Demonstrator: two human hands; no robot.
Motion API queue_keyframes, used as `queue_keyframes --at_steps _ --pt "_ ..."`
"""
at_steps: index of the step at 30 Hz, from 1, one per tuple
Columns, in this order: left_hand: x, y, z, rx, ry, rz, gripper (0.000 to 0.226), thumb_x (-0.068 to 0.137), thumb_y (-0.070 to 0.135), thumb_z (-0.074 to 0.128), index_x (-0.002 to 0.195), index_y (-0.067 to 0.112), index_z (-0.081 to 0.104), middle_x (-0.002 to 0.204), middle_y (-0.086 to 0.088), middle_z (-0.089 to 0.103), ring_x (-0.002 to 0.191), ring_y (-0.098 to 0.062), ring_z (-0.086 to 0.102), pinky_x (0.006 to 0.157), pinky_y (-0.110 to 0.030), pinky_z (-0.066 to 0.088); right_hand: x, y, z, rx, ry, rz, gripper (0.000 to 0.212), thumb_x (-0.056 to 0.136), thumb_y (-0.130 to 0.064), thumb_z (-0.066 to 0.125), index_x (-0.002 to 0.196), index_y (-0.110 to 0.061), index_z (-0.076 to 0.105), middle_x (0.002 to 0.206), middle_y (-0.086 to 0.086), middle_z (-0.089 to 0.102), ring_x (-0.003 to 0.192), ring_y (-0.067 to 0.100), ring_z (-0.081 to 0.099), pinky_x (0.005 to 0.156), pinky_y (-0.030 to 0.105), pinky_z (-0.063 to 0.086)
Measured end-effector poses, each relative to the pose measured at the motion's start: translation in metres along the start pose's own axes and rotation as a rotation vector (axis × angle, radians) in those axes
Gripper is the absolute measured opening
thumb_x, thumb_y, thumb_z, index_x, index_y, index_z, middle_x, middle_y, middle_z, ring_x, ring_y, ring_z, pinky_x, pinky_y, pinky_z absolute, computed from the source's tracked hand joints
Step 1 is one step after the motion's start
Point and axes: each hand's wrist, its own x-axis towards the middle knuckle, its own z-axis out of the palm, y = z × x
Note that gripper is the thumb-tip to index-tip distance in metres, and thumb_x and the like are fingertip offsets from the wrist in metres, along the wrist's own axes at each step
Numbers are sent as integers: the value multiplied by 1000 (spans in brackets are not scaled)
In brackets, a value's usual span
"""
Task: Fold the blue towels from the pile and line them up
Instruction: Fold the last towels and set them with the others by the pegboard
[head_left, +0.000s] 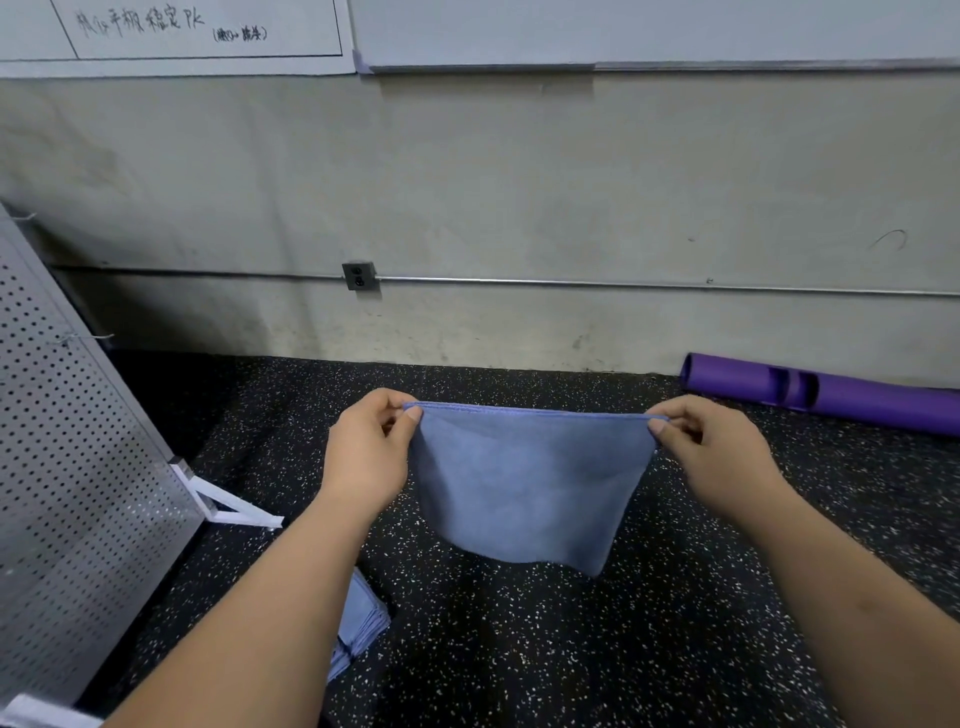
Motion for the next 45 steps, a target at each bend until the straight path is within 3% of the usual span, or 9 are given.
queue_keyframes --at_steps 3,12,15,19,22,28,34,38,45 --pt "0 2 2 -113 12 -9 5 100 27 73 95 27 73 87 7 75 75 -4 65 75 -31 51 1 -3 2 97 60 27 8 104 -28 66 96 -30 66 73 -1 67 62 13 52 61 32 41" --pt "-3 7 6 -283 -1 -132 13 96 26 79 87 18 75 72 11 63 64 -4 54 69 -23 47 0 -13 5 227 168 90 3 103 -25 68 100 -23 68 75 5 66 54 2 47 60 28 41" --pt "-7 12 15 -354 -26 -208 21 96 20 78 77 16 68 70 3 57 62 -9 48 63 -22 46 3 -13 14 327 180 151 3 102 -23 67 100 -23 70 74 4 63 63 9 50 64 32 45" --pt "-10 20 28 -443 -13 -296 15 93 24 80 83 13 76 75 -3 65 67 -17 55 74 -37 55 6 -19 26 393 227 187 4 97 -23 71 96 -20 74 69 -3 63 58 7 51 61 28 47" --pt "-16 29 40 -466 -17 -306 11 92 23 80 85 15 78 80 -4 72 72 -17 61 79 -40 58 6 -25 35 439 264 191 4 93 -25 76 92 -21 76 65 -9 69 58 4 56 68 32 51" --pt "-33 50 60 -460 -102 -225 8 91 22 83 88 17 77 64 6 64 60 -11 53 67 -32 50 -2 -45 53 533 163 172 9 88 -25 86 91 -19 81 72 -2 77 64 8 65 68 31 55" --pt "-43 61 71 -392 -170 -134 7 91 18 83 88 19 77 84 -12 76 69 -11 64 78 -38 60 -11 -59 68 532 81 125 9 91 -14 82 94 -22 81 80 -2 80 76 8 73 78 30 62" --pt "-45 62 75 -384 -190 -143 7 91 16 83 87 21 78 81 -5 78 71 -10 68 80 -40 62 -16 -65 72 511 29 97 13 91 -11 81 94 -24 81 84 -9 80 81 7 76 78 26 62" --pt "-47 64 77 -428 -196 -169 7 90 14 83 88 19 80 80 -3 79 77 -18 76 81 -38 62 -22 -69 73 426 -17 54 11 90 -18 84 92 -28 82 83 -14 80 81 6 77 85 39 64"
